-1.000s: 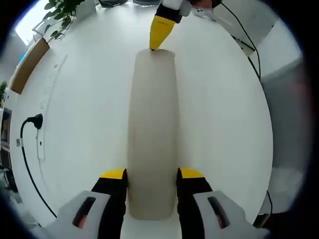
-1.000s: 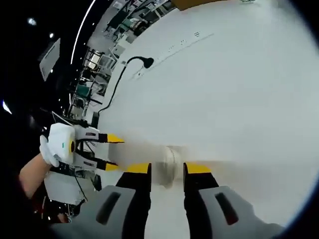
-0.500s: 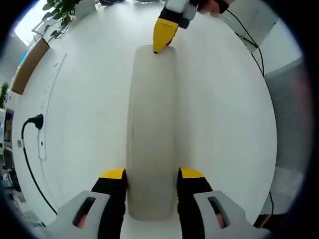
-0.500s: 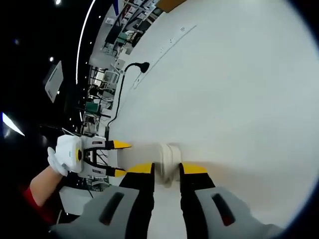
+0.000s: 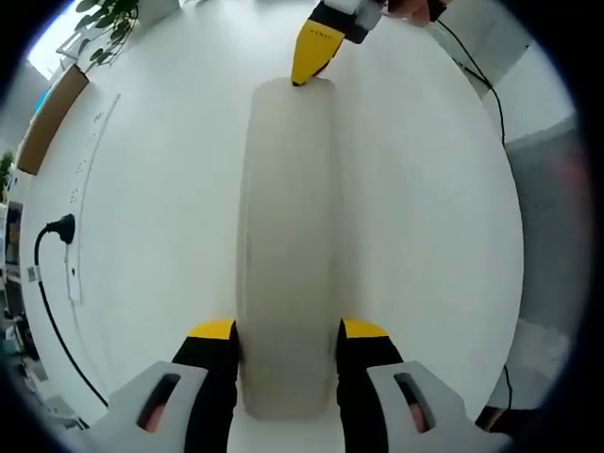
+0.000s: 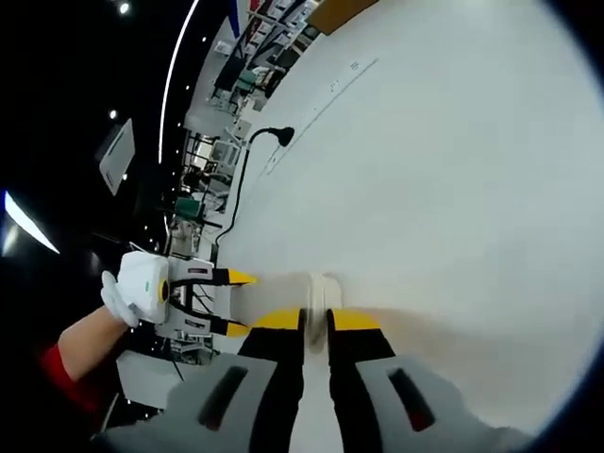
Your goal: Arrange the utensils inside the cutlery case until each visible utensil rests in its matching compartment.
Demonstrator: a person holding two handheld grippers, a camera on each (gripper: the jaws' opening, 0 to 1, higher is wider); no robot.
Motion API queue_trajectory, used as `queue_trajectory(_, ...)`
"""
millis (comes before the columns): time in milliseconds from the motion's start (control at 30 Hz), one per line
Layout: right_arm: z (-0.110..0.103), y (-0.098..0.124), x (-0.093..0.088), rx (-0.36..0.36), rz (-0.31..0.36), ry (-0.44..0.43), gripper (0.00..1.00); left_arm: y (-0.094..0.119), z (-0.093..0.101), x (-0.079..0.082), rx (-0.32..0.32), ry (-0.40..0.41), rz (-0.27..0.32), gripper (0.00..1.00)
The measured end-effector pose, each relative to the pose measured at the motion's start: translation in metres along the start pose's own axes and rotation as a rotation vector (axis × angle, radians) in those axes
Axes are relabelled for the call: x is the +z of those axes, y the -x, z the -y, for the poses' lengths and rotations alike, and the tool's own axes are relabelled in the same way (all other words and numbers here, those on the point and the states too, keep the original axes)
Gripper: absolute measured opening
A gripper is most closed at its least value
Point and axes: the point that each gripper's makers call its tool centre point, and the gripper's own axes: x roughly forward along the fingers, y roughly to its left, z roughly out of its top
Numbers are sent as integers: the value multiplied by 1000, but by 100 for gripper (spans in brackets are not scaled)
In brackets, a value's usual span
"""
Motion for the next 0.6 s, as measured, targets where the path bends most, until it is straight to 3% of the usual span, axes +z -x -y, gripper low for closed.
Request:
queue_trajectory(67,0,-2,3,-3,-4,17,8,0,0,0,-3,0,2,41)
queue_trajectory(100,2,-2,-1,-12,-35,-5,10,0,0,0,-1,-5,5,41)
queue_trajectory(167,2,-1,-9,-8,-47,85,15,0,0,1,0,-5,8,41)
queue_trajectory(233,0,-6,-17,-3,-67,73,19,0,0,1,-1,-4,15,41)
queue_trajectory(267,2,-6,-13,-9,-35,78,19,0,-1,1,-2,-4,16,41)
queue_trajectory(333,7,-11,-4,12,10,7,18,0,-1,1,-2,6,16,41)
queue_trajectory(400,11,-12,-2,35,14,-3,16,0,-2,1,-2,6,22,41)
queue_trajectory(433,12,-12,-1,41,20,-47,15,0,-2,1,-3,5,23,41)
queue_trajectory(467,14,-14,0,35,22,-46,15,0,-2,1,-4,8,23,41)
queue_trajectory(500,15,-14,1,31,17,15,14,0,-2,1,-6,5,23,41)
queue_trajectory(600,12,-18,0,13,14,-6,11,0,-2,1,-7,0,14,41)
